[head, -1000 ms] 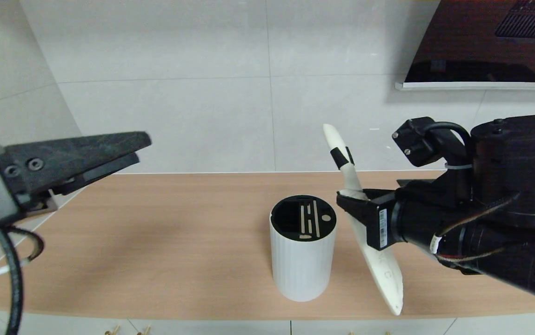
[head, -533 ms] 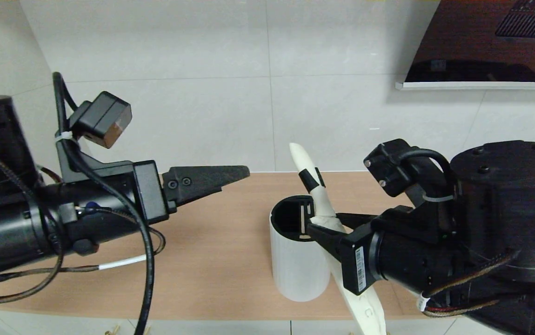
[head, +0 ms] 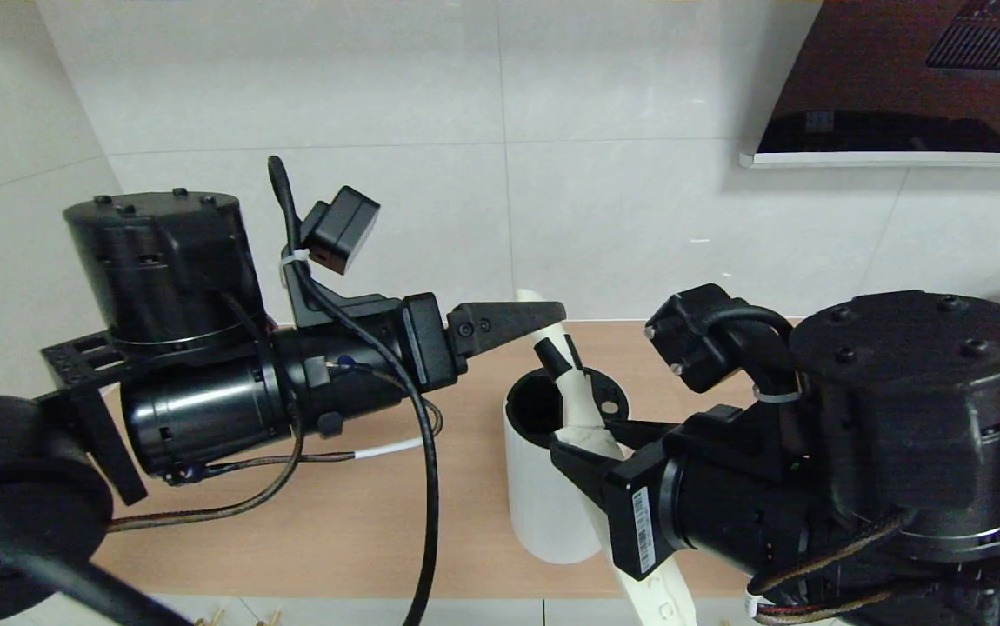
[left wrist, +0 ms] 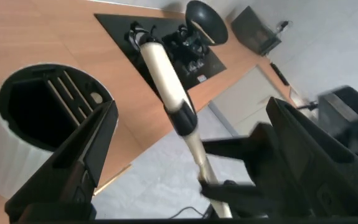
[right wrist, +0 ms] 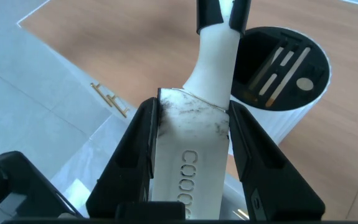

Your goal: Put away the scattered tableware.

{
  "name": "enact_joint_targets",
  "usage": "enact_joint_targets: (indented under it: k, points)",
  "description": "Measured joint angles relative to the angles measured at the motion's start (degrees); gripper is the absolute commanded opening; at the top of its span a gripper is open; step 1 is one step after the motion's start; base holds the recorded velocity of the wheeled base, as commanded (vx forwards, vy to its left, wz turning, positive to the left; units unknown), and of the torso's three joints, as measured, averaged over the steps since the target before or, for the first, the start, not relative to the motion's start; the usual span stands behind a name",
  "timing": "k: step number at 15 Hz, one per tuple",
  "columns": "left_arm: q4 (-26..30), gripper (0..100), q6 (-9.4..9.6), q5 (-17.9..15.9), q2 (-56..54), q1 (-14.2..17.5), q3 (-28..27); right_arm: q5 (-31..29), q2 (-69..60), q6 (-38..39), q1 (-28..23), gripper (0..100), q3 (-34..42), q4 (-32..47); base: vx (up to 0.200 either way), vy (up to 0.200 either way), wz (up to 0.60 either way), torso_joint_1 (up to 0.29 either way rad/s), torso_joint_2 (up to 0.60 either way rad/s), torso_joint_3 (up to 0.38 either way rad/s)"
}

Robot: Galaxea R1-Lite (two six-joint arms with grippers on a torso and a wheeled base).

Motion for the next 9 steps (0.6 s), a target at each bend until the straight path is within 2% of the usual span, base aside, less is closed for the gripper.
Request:
enact_joint_targets:
  k: [5,9]
  points:
    - [-3.80,100,-0.16,0.35,3.77,-1.54,-0.50,0.11,0.10,1.48,0.00,0,-0.18,-0.27,0.000,0.000,0.00,0.000,0.00,0.000]
    - [-5.94,100,-0.32,3.15,6.14,-3.33,-0.46,0.30,0.22,2.02,0.00,0,-0.52,-0.33,0.000,0.000,0.00,0.000,0.00,0.000]
